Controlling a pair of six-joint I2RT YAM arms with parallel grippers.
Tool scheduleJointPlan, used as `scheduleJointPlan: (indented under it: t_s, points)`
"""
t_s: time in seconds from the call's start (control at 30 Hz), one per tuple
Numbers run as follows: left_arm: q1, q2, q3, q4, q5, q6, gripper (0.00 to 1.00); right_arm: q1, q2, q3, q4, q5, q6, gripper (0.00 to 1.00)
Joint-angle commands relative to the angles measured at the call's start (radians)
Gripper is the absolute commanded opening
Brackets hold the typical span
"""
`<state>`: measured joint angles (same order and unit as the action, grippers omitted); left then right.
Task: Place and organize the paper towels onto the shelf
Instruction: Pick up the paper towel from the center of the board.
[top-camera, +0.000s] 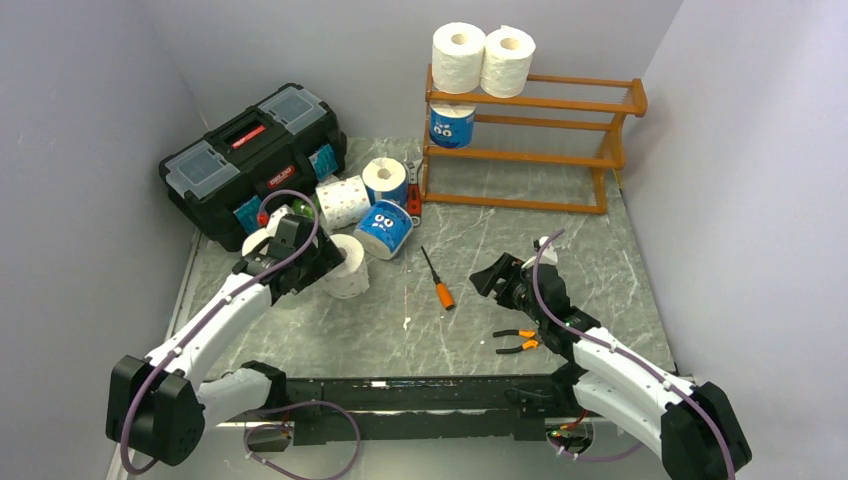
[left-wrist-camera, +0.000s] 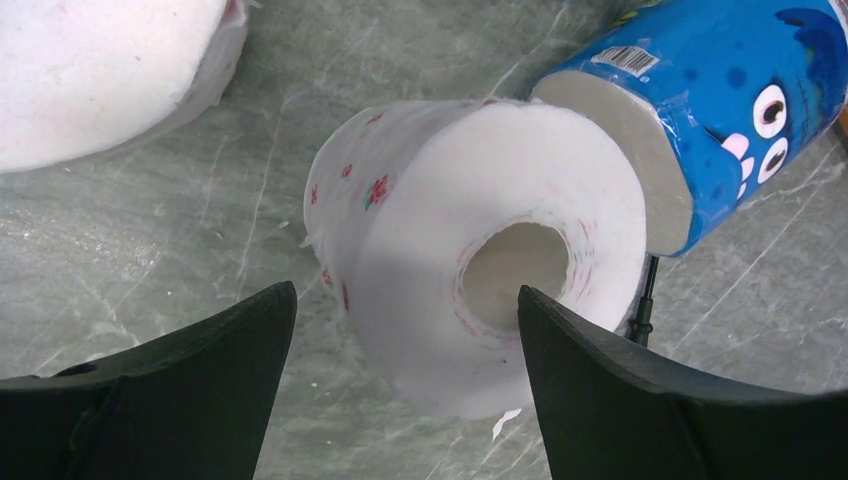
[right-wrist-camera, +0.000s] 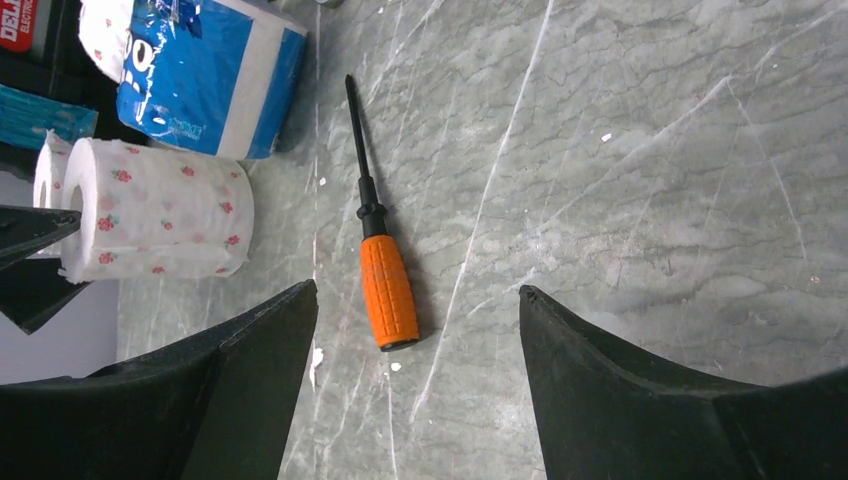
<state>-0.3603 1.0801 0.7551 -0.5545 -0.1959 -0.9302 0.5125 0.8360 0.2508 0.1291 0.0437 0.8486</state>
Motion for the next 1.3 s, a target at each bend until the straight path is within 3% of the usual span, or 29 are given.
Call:
scheduleJointPlan:
  t_s: [0.0, 0.43, 0.77, 0.97, 1.27]
  points:
    - [0.004, 0.016, 0.013, 0.040, 0.022, -0.024, 0.82, 0.006, -0.003, 0.011, 0.025, 0.006, -0.010, 0.76]
    - [0.004, 0.025, 0.014, 0.024, 0.026, -0.028, 0.36, 0.005, -0.043, 0.023, -0.040, 0.037, -0.029, 0.75]
    - [-0.013, -0.106, 0.050, 0.018, 0.073, 0.063, 0.24, 0.006, -0.107, 0.102, -0.179, 0.117, -0.098, 0.77]
    - [-0.146, -0.076, 0.130, -0.001, 0.074, 0.129, 0.23, 0.005, -0.156, 0.139, -0.235, 0.167, -0.089, 0.80]
    - [-0.363, 0.139, 0.254, 0.038, 0.121, 0.226, 0.21, 0.003, -0.071, 0.230, -0.264, -0.068, -0.146, 0.89]
